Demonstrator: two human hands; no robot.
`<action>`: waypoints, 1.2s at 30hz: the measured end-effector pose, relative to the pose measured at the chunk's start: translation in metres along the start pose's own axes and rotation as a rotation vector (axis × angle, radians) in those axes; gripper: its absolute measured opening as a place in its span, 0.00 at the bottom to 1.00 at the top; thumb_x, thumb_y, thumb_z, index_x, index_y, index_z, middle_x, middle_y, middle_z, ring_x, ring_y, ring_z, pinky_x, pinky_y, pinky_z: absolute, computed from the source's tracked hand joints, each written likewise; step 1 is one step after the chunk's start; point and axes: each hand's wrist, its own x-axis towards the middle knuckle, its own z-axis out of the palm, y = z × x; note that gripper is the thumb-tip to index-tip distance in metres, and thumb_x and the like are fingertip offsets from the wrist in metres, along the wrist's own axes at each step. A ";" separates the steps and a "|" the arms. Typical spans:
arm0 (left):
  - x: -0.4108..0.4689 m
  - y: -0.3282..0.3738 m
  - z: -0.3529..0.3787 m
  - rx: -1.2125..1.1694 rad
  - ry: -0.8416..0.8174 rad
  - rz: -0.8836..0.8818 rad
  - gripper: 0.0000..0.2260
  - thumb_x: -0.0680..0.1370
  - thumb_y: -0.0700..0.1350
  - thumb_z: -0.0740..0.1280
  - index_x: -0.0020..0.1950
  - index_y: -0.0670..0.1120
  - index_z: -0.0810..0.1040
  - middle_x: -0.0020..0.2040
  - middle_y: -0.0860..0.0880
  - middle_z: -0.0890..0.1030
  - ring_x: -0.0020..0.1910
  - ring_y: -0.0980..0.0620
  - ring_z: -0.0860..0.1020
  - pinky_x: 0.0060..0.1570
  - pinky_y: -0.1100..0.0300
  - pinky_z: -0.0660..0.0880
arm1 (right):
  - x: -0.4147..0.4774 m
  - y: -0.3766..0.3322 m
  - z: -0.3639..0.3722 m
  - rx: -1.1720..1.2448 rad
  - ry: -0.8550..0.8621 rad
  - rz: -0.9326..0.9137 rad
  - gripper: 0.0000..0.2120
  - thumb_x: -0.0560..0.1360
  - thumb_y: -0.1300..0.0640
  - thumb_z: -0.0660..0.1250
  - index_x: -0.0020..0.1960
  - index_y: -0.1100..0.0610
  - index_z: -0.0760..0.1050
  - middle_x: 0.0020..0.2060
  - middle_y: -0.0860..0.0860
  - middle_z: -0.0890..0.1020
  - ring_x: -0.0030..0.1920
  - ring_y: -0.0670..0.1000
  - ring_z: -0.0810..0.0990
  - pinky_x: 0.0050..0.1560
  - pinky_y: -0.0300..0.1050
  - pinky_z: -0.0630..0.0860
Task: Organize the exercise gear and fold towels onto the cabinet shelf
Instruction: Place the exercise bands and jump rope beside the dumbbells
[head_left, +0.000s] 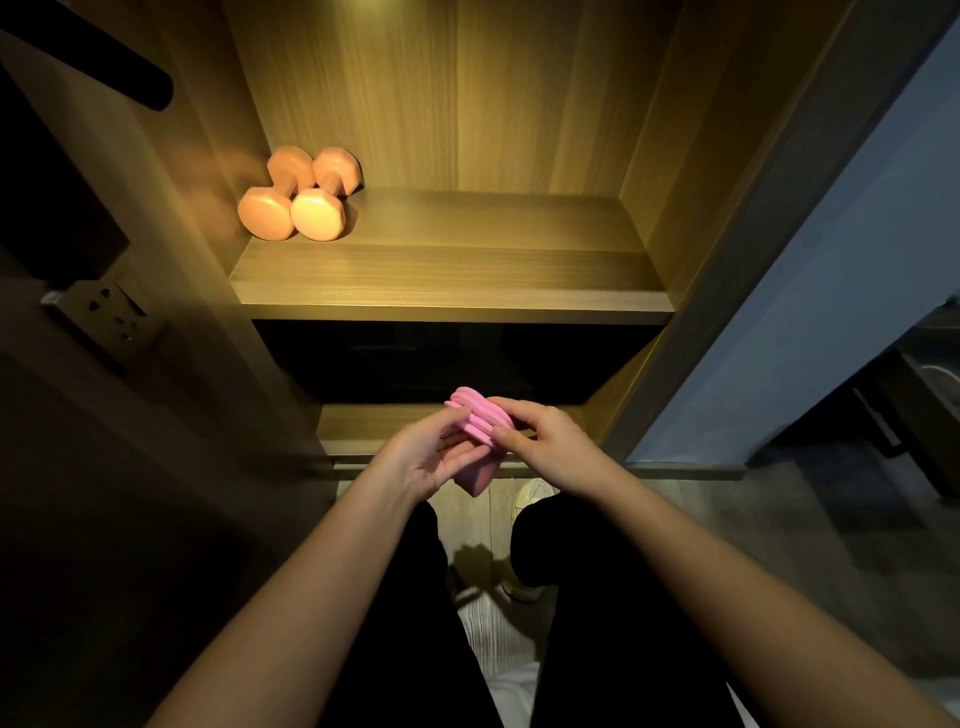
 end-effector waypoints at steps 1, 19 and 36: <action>0.000 0.000 -0.001 0.003 0.006 -0.003 0.07 0.77 0.38 0.69 0.52 0.35 0.78 0.40 0.39 0.85 0.38 0.45 0.85 0.30 0.55 0.81 | 0.000 0.001 -0.001 -0.058 -0.015 -0.017 0.18 0.78 0.53 0.68 0.67 0.45 0.73 0.55 0.43 0.80 0.55 0.42 0.78 0.55 0.37 0.75; -0.007 0.011 -0.012 0.621 0.035 0.170 0.10 0.76 0.53 0.68 0.44 0.47 0.83 0.40 0.50 0.85 0.32 0.57 0.80 0.34 0.61 0.72 | -0.008 -0.003 -0.001 -0.092 0.211 -0.050 0.23 0.69 0.60 0.72 0.64 0.53 0.76 0.48 0.43 0.81 0.48 0.42 0.80 0.47 0.35 0.79; -0.013 0.024 0.017 2.300 0.326 1.135 0.17 0.73 0.50 0.73 0.56 0.47 0.70 0.46 0.50 0.77 0.35 0.53 0.70 0.36 0.61 0.66 | -0.003 -0.026 -0.030 0.041 -0.052 0.065 0.20 0.72 0.63 0.72 0.63 0.55 0.75 0.50 0.48 0.81 0.50 0.45 0.80 0.49 0.33 0.78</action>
